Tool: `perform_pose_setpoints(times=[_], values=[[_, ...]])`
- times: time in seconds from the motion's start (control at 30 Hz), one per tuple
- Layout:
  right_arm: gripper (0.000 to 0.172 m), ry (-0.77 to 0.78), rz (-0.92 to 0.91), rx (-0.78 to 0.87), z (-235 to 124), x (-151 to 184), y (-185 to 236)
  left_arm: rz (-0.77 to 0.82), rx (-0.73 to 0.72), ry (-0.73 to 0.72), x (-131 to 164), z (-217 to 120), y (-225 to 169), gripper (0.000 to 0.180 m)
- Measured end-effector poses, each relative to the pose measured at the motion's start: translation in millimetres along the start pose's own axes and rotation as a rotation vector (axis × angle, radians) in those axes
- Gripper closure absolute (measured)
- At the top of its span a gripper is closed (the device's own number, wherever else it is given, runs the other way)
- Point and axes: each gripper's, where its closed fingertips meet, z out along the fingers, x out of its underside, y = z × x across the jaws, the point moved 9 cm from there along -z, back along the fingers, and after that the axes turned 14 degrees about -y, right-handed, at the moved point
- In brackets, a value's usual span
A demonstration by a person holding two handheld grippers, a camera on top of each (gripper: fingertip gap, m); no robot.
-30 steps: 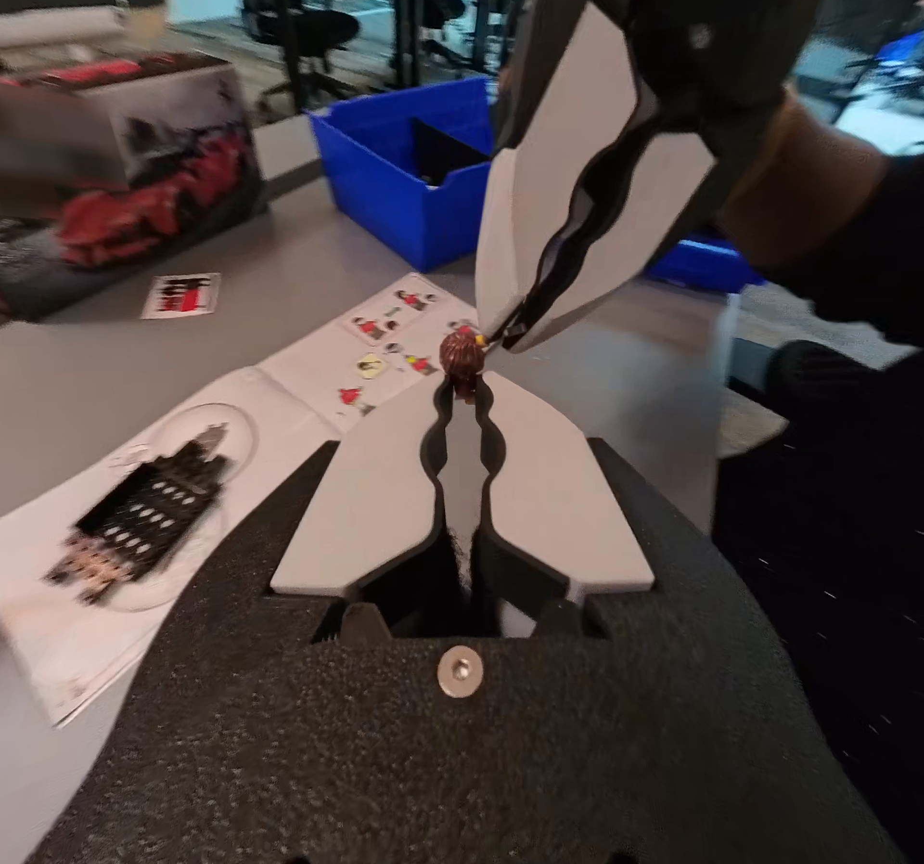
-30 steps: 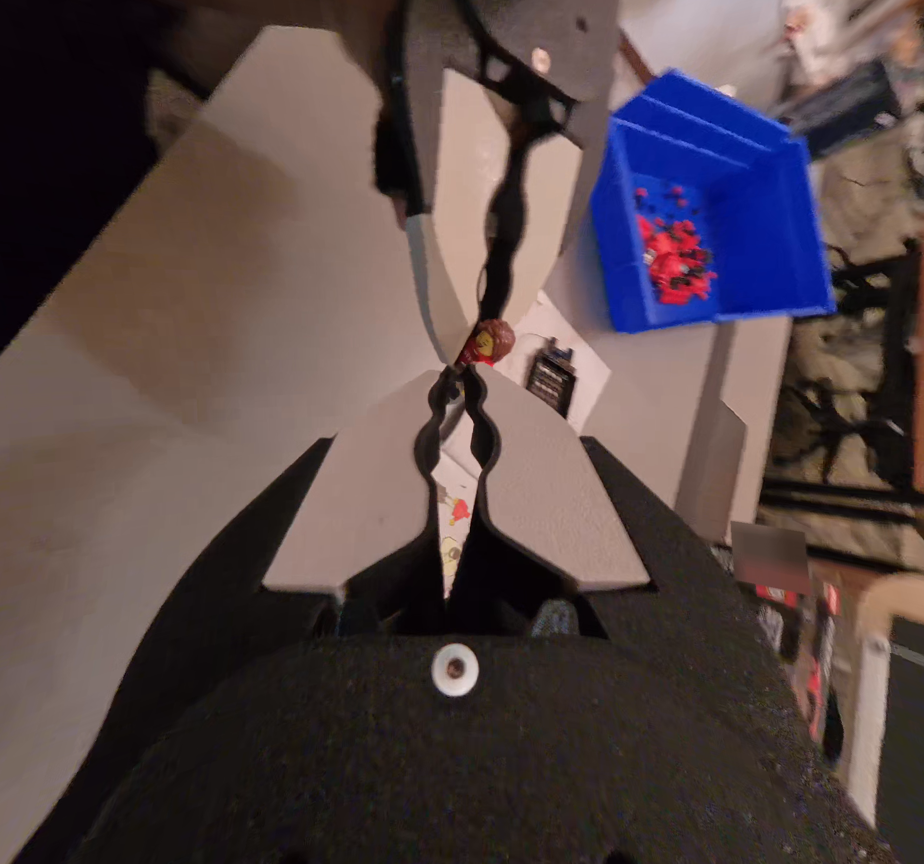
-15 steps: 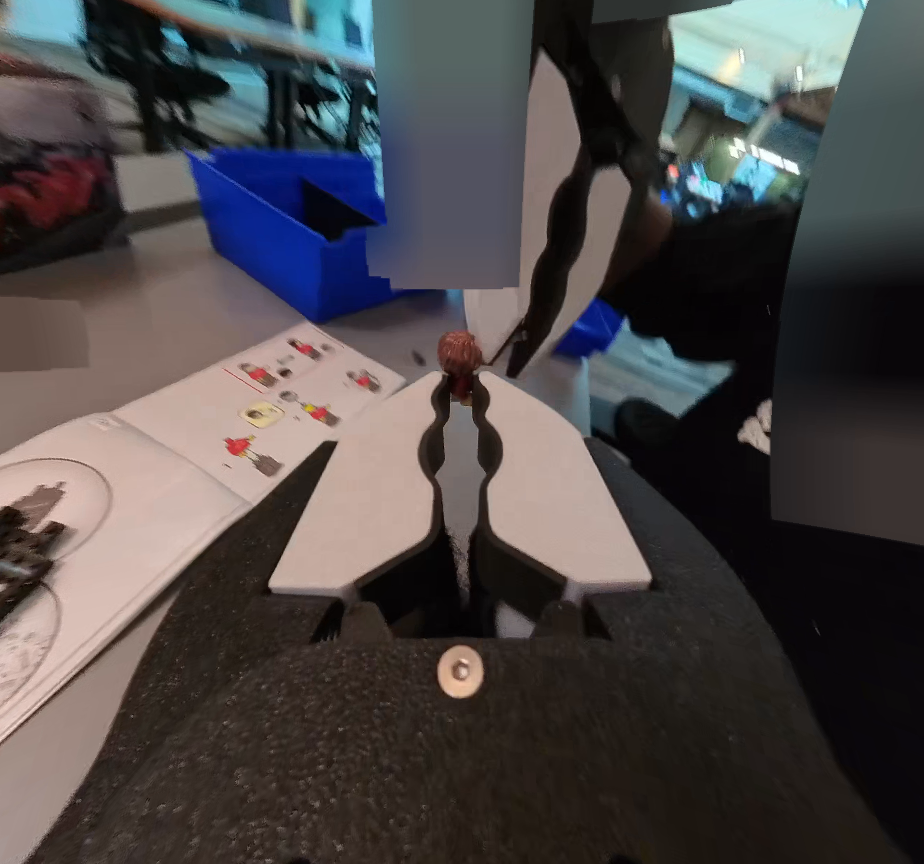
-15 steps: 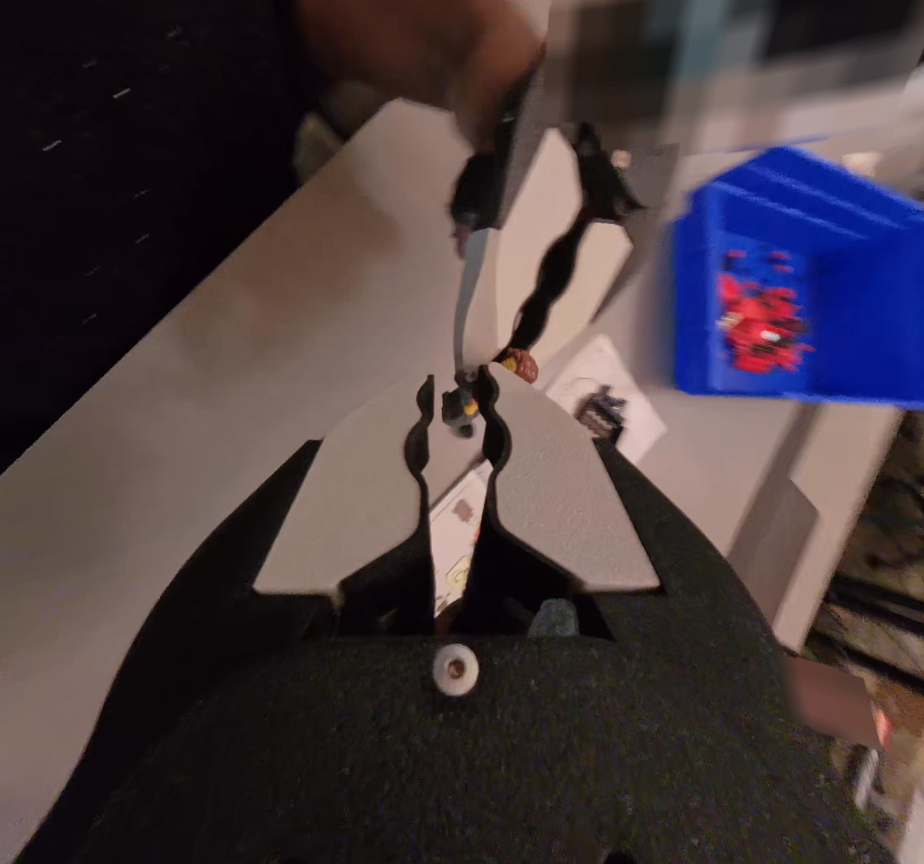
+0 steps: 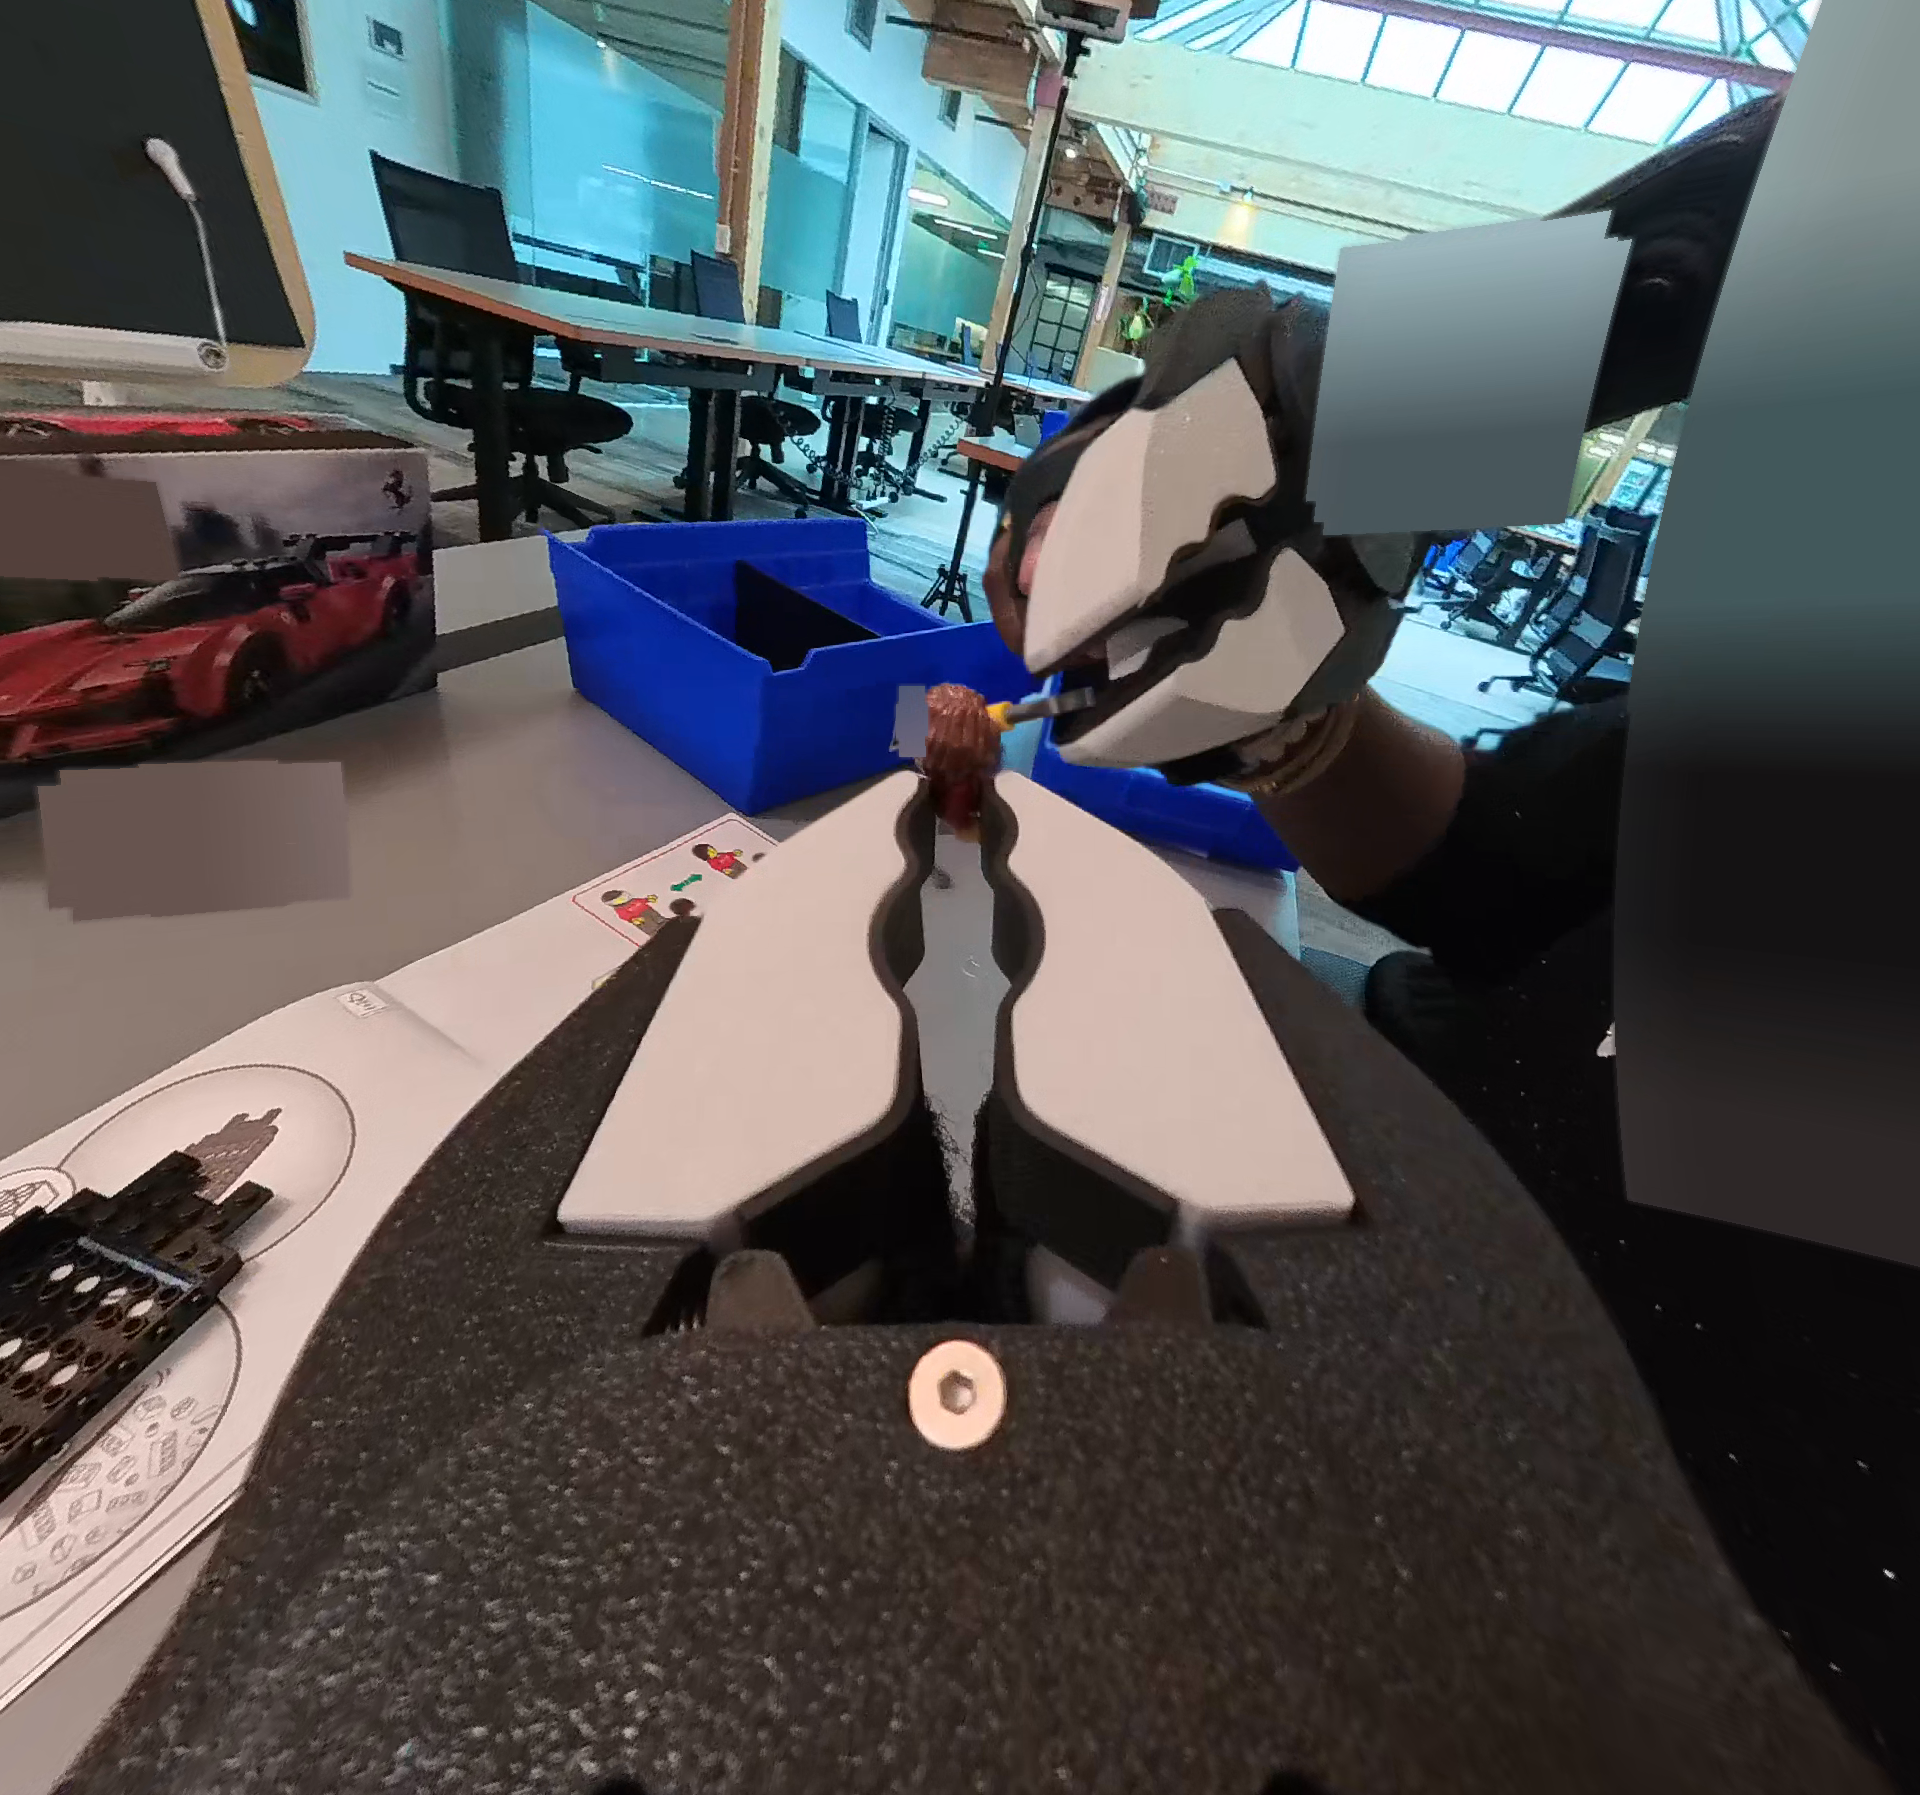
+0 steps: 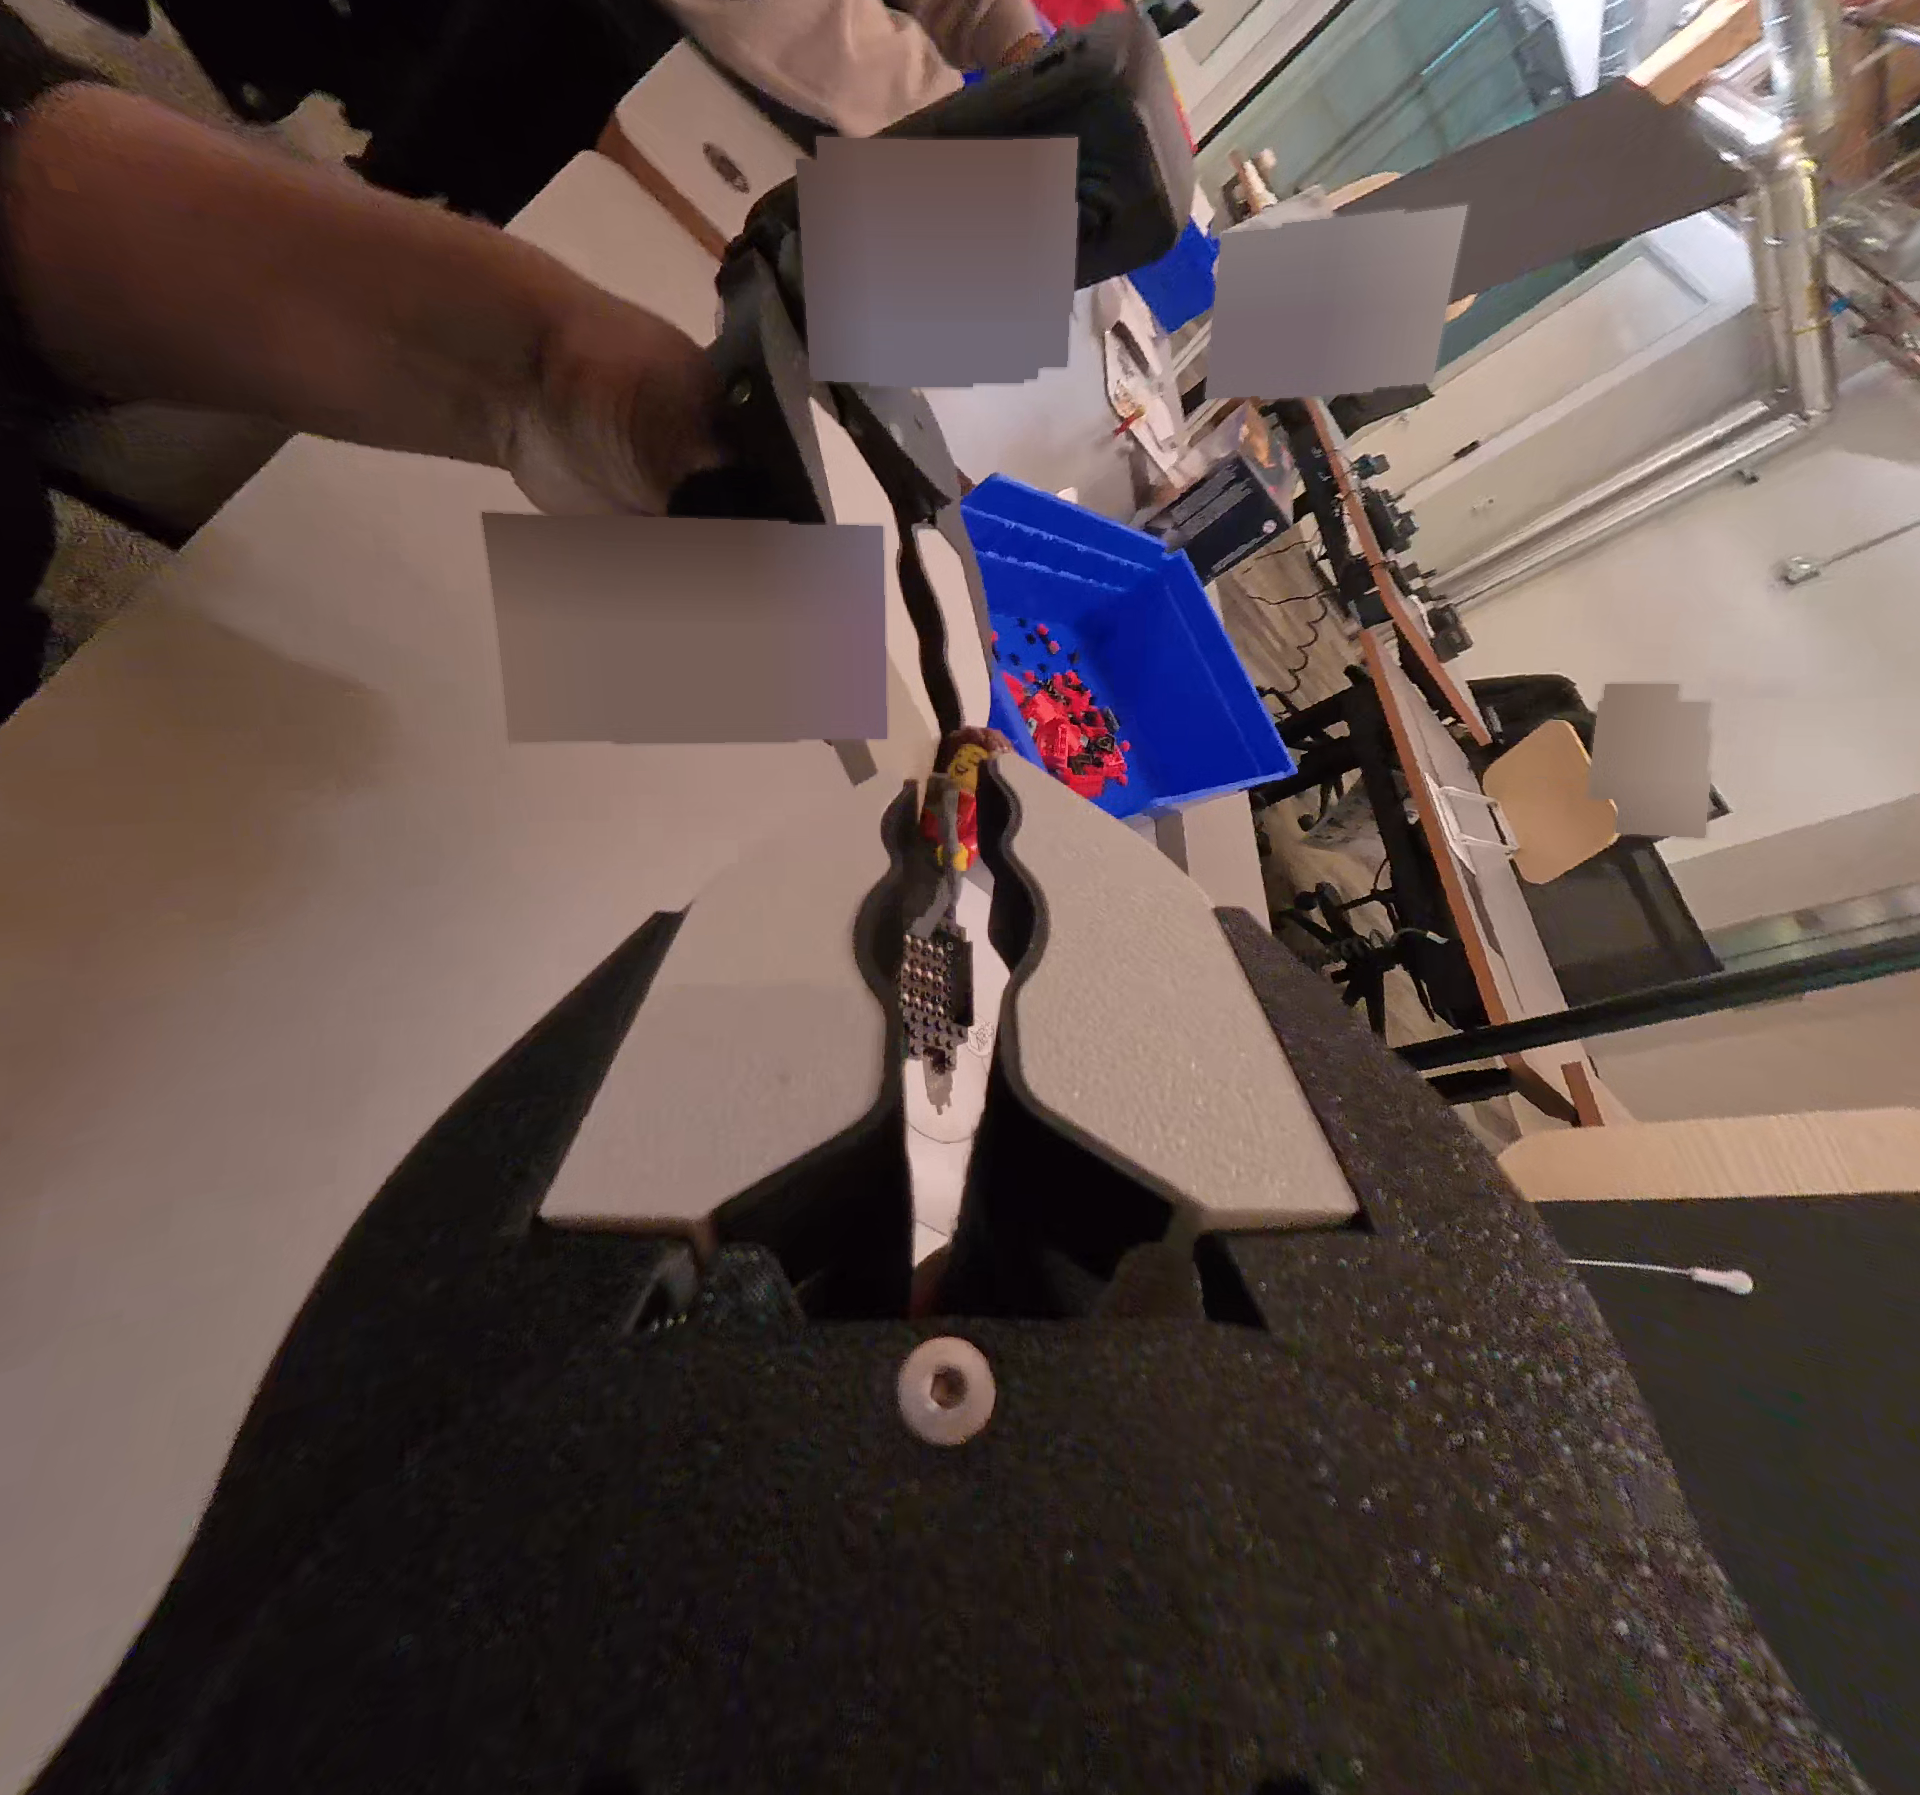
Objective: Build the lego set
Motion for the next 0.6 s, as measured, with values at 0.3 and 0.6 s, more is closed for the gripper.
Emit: perform_pose_setpoints(times=[0.3,0.6], values=[[0.167,-0.064,0.261,-0.389,-5,7,-12,0.046,0.119,0.138,7,3,-10,0.173],[0.168,-0.056,0.320,-0.828,6,6,-15,0.008,0.248,0.250,16,7,-20,0.173]])
